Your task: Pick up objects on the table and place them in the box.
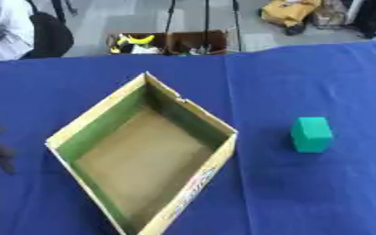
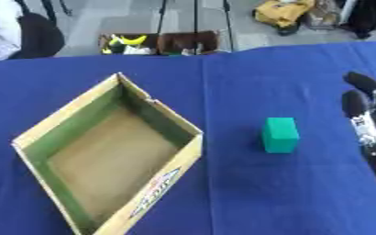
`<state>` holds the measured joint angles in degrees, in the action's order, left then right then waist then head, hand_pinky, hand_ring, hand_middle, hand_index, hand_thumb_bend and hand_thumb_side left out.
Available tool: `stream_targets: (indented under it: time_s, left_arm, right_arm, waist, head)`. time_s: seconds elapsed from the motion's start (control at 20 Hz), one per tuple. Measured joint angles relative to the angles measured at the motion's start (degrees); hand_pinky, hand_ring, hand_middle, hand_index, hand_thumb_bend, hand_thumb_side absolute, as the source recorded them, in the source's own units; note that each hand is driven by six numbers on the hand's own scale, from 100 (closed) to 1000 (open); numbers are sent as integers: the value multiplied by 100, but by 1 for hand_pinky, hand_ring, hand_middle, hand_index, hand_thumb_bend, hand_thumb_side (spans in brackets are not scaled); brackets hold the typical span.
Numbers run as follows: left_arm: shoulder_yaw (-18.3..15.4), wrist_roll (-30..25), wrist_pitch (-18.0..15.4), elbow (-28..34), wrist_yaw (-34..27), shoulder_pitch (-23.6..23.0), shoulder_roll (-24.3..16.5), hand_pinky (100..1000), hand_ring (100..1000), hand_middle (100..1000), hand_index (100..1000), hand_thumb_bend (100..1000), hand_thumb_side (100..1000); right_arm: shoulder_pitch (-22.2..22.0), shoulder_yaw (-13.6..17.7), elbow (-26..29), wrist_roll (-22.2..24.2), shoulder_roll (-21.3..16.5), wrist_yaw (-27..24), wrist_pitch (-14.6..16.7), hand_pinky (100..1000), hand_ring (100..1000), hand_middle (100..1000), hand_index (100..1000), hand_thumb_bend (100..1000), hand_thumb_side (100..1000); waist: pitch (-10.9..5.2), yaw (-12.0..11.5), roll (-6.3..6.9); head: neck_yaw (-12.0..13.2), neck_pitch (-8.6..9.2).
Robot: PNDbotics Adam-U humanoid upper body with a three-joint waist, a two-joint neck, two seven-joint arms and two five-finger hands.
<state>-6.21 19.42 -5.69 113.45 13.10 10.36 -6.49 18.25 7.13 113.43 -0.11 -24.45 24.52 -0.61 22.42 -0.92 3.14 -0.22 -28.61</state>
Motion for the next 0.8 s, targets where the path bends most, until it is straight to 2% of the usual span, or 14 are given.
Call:
stream_targets:
  time_s: [0.2,0.4,0.7,0.8]
  left_arm:
    - [2,-14,14,0,0,-2,-2,231,391,552,813,201,925]
    - [18,-21,20,0,0,-6,-3,230,392,552,813,199,924]
    - [40,-43,36,0,-16,-24,-6,230,392,552,812,196,924]
    - [44,-49,40,0,-22,-28,-7,229,392,552,812,195,924]
  right_arm:
    - [295,-105,0,332,-546,638,-159,795,875,807,883,520,974]
    - [505,-256,-1,707,-1037,1200,-250,778,836,823,887,541,943]
    - [756,-513,-240,1400,-1631,1787,-107,785,852,842,898,614,892]
    - [868,-579,-367,1632,-1780,1876,-28,793,866,854,899,656,838]
  waist:
    - [-7,-42,-12]
    - [-26,-45,-13]
    - [-47,-80,-14]
    - [-56,-100,-14]
  head:
    - [-39,-2]
    - [-65,-4]
    - [-101,-10]
    - [-114,-12]
